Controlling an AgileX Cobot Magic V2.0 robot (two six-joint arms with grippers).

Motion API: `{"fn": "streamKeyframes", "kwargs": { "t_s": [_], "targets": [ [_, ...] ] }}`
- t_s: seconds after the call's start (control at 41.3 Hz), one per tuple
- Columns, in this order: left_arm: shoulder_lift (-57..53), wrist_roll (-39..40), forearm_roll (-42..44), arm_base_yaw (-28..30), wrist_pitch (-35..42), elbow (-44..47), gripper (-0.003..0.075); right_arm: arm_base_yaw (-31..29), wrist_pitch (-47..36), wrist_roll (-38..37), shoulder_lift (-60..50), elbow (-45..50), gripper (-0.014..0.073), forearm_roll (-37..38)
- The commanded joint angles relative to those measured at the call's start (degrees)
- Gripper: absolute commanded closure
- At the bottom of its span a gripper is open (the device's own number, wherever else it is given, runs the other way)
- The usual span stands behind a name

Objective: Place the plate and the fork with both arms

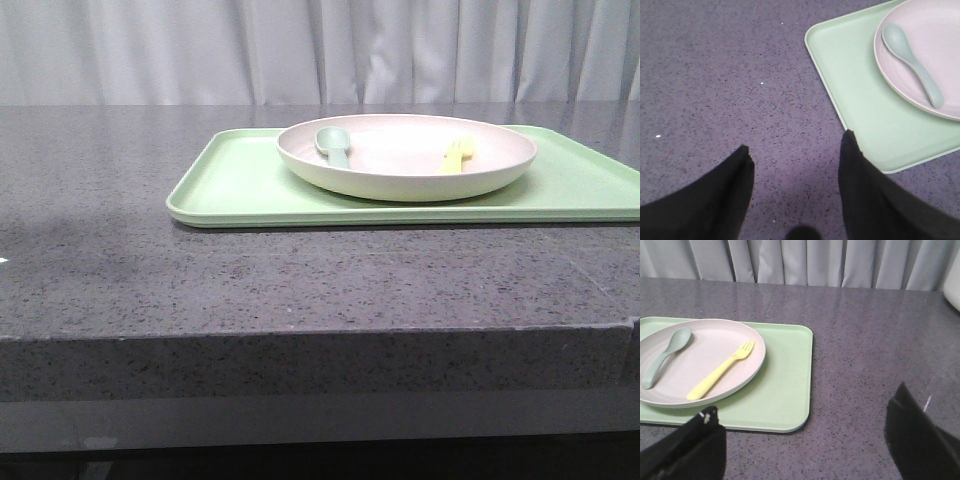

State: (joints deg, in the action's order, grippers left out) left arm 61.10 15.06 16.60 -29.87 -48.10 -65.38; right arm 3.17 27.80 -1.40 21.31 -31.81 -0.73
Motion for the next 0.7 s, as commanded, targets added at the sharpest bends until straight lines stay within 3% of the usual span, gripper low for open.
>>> {"fn": "streamKeyframes", "kwargs": {
  "t_s": [0.0, 0.218, 0.484, 0.678],
  "targets": [
    [-8.7, -1.6, -1.4, 1.2, 7.2, 3.8, 0.0346, -0.1, -4.4, 0.2, 0.8, -1.9, -0.0057, 0.7],
    [-22.9, -15.1, -14.7, 1.4, 8.0, 12.3, 0.0458, -0.1, -1.7, 0.2, 0.8, -1.9, -0.0057, 0.7],
    [-28.5, -15.5, -15.3, 1.4, 5.4, 14.1, 0.0517, -0.1, 4.0, 0.2, 1.0, -3.0, -0.0055, 0.4],
    [-28.5, -15.5, -16.1, 1.4, 5.2, 14.1, 0.0523, -0.1, 12.3, 0.1, 3.5, -8.9, -0.0004, 0.4]
  ]
}}
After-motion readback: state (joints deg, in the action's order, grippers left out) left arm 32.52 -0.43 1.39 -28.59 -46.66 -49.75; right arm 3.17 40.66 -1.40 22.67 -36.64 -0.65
